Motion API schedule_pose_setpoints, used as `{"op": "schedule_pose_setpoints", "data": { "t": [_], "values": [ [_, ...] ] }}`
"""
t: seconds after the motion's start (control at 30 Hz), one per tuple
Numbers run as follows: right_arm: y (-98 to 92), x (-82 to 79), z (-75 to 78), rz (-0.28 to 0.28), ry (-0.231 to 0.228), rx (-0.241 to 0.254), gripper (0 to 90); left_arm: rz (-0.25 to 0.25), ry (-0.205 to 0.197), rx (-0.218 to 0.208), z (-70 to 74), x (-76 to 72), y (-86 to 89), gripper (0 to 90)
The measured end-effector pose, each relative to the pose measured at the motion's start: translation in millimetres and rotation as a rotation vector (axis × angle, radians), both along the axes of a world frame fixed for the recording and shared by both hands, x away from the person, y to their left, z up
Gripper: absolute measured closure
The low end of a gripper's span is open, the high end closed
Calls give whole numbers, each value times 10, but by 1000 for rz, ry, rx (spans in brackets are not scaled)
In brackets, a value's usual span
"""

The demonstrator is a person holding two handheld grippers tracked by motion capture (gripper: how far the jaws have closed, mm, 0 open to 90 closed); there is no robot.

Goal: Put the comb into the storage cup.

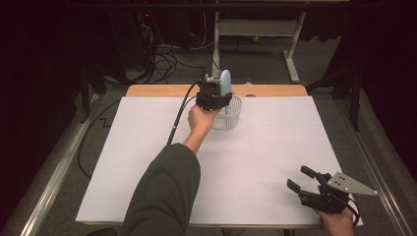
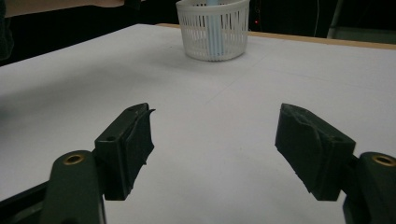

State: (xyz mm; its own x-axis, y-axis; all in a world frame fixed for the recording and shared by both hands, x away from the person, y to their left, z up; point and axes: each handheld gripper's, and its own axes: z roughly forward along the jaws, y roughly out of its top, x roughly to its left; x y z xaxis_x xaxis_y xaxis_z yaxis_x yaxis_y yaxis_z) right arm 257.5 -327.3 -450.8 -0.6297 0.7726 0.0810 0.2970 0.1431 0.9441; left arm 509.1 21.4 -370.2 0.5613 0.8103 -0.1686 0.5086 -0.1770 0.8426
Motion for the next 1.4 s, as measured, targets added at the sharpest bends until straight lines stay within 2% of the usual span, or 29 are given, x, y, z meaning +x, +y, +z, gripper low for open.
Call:
{"op": "schedule_pose_setpoints", "data": {
  "t": [0.17, 0.57, 0.9, 1.1, 1.4],
  "values": [
    [0, 0, -1, 1, 1, 1, 276, 5, 6, -12, -15, 3, 35, 502],
    [-3, 5, -3, -1, 4, 2, 275, 11, 5, 22, -21, 5, 63, 480],
    [-3, 5, -3, -1, 6, 3, 273, 20, 29, 20, -4, 17, 117, 445],
    [-2, 5, -3, 0, 6, 3, 273, 14, 34, 12, 11, 22, 154, 380],
    [-1, 6, -4, -1, 7, 1, 273, 19, 45, 36, 16, 30, 199, 324]
  ]
}}
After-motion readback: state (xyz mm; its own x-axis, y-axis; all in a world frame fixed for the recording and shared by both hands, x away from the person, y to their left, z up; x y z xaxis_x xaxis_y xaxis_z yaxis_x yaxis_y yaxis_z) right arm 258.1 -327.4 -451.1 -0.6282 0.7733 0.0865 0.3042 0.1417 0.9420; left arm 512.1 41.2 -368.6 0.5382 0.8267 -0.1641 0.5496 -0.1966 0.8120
